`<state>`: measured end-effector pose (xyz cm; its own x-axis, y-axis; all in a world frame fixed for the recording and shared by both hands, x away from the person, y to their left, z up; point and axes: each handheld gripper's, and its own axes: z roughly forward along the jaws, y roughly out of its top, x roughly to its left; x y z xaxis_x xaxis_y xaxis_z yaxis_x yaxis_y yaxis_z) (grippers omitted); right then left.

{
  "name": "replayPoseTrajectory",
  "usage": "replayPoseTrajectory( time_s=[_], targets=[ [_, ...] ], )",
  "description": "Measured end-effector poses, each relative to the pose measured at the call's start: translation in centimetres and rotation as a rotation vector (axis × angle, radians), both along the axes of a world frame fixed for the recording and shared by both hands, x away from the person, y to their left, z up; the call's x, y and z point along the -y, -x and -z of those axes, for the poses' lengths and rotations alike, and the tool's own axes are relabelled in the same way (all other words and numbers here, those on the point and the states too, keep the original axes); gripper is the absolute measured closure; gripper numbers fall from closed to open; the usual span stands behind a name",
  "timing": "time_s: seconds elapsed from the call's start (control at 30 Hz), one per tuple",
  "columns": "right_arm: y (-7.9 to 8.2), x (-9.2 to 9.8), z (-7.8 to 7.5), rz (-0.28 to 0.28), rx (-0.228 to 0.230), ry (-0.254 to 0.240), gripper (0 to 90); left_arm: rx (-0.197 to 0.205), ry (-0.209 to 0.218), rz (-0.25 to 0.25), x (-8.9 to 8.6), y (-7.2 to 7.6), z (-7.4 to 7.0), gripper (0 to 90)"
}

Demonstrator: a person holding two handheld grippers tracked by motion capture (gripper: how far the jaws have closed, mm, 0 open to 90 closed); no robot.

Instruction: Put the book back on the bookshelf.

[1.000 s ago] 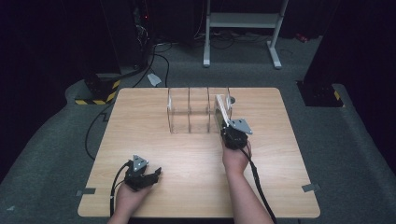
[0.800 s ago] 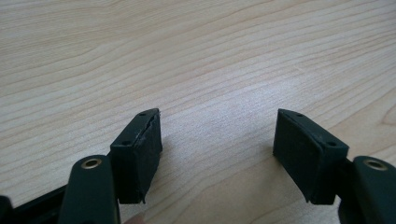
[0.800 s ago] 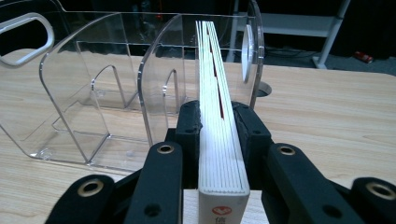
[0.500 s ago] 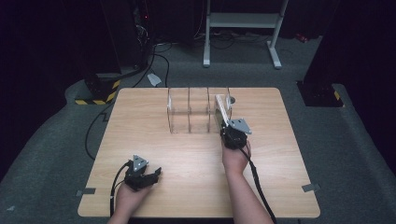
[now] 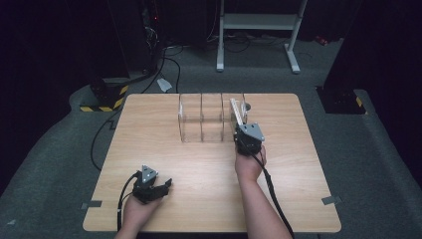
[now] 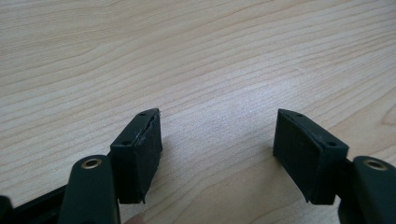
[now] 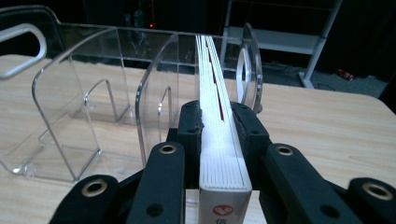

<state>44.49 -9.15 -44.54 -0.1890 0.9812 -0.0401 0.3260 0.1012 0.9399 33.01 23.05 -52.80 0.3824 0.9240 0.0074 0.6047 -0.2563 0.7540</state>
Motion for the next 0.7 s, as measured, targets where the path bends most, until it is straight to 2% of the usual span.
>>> replayPoseTrajectory(
  time_s=[0.33,0.57,0.7],
  targets=[
    [-1.7,-0.4,0.3,0.024,-0.013,0.0,75.5,-0.001,0.007,-0.004,0.0,0.0,0.0,32.5],
    [-1.9,-0.4,0.5,0.038,-0.002,0.002,75.4,0.0,0.007,-0.004,0.0,0.0,0.0,32.6],
    [-1.8,-0.4,0.5,0.043,-0.022,-0.014,74.5,0.0,0.007,-0.004,0.0,0.0,0.0,32.5]
  ],
)
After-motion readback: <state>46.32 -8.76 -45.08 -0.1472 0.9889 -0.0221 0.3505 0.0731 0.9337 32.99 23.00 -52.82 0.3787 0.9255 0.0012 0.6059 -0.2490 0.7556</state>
